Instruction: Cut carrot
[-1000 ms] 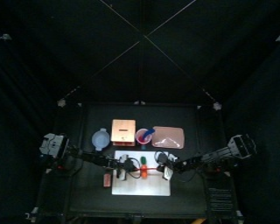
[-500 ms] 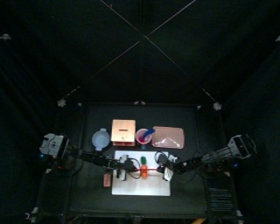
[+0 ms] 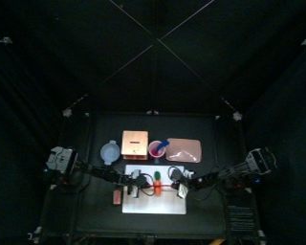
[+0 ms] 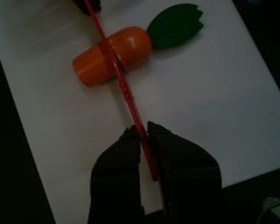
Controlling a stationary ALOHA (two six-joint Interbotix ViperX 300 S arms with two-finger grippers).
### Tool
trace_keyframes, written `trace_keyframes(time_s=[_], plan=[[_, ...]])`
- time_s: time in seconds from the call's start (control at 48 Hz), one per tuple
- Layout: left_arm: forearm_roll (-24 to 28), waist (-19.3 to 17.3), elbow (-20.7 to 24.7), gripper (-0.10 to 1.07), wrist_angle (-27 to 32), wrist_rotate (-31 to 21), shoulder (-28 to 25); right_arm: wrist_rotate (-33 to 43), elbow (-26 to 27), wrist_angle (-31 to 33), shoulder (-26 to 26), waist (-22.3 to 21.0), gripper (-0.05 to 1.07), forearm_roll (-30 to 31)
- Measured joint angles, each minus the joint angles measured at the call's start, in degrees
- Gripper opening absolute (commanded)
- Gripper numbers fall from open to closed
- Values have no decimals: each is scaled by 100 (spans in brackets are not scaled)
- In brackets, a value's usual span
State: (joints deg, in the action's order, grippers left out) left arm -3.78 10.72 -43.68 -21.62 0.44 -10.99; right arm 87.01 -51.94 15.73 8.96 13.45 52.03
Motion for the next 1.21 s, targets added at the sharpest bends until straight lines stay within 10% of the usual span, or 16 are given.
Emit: trace_keyframes(time_s=[0.479,1.208], plan=[[-88,0,9,33,97,0,-290,0,299,18,-738,0,30,-141],[-88,-26,-9,33,229,79,220,0,325,246,-501,0,30,-123]])
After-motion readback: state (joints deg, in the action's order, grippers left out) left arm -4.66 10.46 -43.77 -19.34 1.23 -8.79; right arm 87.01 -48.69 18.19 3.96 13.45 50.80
